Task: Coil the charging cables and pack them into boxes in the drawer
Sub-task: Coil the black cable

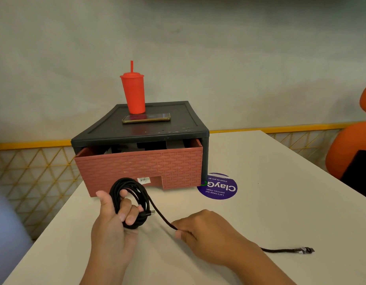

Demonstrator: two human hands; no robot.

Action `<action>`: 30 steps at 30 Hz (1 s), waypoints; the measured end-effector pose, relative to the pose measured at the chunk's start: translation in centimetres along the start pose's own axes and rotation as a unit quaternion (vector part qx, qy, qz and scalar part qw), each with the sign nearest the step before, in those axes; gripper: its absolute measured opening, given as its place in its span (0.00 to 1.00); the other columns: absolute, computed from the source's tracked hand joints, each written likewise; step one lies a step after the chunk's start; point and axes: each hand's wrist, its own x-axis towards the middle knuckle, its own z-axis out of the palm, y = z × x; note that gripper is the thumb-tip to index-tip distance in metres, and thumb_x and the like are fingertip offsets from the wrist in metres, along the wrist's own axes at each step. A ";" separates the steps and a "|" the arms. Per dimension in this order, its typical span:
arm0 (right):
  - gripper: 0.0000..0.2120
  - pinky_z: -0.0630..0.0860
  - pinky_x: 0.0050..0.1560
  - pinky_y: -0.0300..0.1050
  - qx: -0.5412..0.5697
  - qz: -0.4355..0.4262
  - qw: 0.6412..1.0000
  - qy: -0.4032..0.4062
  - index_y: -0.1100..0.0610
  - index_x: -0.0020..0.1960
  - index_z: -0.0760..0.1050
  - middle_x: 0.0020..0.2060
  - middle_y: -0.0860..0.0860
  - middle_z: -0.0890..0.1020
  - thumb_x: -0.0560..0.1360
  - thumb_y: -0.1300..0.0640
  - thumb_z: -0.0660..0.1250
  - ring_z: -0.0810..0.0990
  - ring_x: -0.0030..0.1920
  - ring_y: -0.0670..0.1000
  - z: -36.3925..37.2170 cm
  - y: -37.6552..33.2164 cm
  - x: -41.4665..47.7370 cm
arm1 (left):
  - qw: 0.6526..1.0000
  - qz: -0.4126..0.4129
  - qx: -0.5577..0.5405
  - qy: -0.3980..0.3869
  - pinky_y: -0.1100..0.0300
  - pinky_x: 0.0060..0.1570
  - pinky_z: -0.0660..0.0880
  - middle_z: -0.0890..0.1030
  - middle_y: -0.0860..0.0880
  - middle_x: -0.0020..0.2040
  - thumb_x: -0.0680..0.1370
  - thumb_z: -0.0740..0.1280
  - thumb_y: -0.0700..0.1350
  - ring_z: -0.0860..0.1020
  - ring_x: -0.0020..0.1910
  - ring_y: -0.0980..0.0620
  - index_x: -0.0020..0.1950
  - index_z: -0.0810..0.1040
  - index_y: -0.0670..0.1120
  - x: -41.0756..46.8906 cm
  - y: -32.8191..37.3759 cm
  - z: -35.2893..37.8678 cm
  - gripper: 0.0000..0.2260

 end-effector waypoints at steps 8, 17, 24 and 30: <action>0.11 0.72 0.50 0.44 0.012 0.175 0.980 0.097 0.51 0.56 0.77 0.52 0.48 0.82 0.79 0.54 0.58 0.78 0.52 0.53 -2.6 6.3 -1.4 | 0.997 -0.011 -0.083 -0.003 0.69 0.27 0.72 0.58 0.54 0.18 0.68 0.56 0.62 0.58 0.16 0.57 0.33 0.75 0.48 1.0 1.9 -1.7 0.19; 0.16 0.67 0.44 0.45 -0.003 0.438 0.888 0.138 0.56 0.38 0.74 0.40 0.53 0.71 0.80 0.51 0.56 0.74 0.49 0.59 -2.8 12.8 -4.2 | 0.992 -0.044 -0.111 -0.047 0.68 0.24 0.71 0.59 0.53 0.16 0.71 0.56 0.61 0.58 0.15 0.57 0.29 0.76 0.48 1.2 1.2 -2.1 0.21; 0.21 0.68 0.42 0.47 0.178 0.447 0.826 0.293 0.57 0.42 0.77 0.37 0.54 0.76 0.80 0.47 0.52 0.74 0.41 0.57 -3.8 10.0 -2.9 | 0.920 -0.136 -0.186 -0.317 0.58 0.58 0.68 0.68 0.47 0.32 0.82 0.40 0.55 0.65 0.32 0.51 0.57 0.74 0.39 2.6 -0.3 -3.9 0.28; 0.20 0.74 0.22 0.36 0.739 0.309 0.539 0.259 0.63 0.37 0.74 0.24 0.53 0.75 0.81 0.53 0.54 0.76 0.21 0.46 -2.7 4.6 0.0 | 0.896 -0.151 -0.180 -0.377 0.60 0.61 0.64 0.67 0.48 0.34 0.82 0.36 0.56 0.65 0.34 0.52 0.60 0.72 0.39 1.3 -2.2 -3.5 0.30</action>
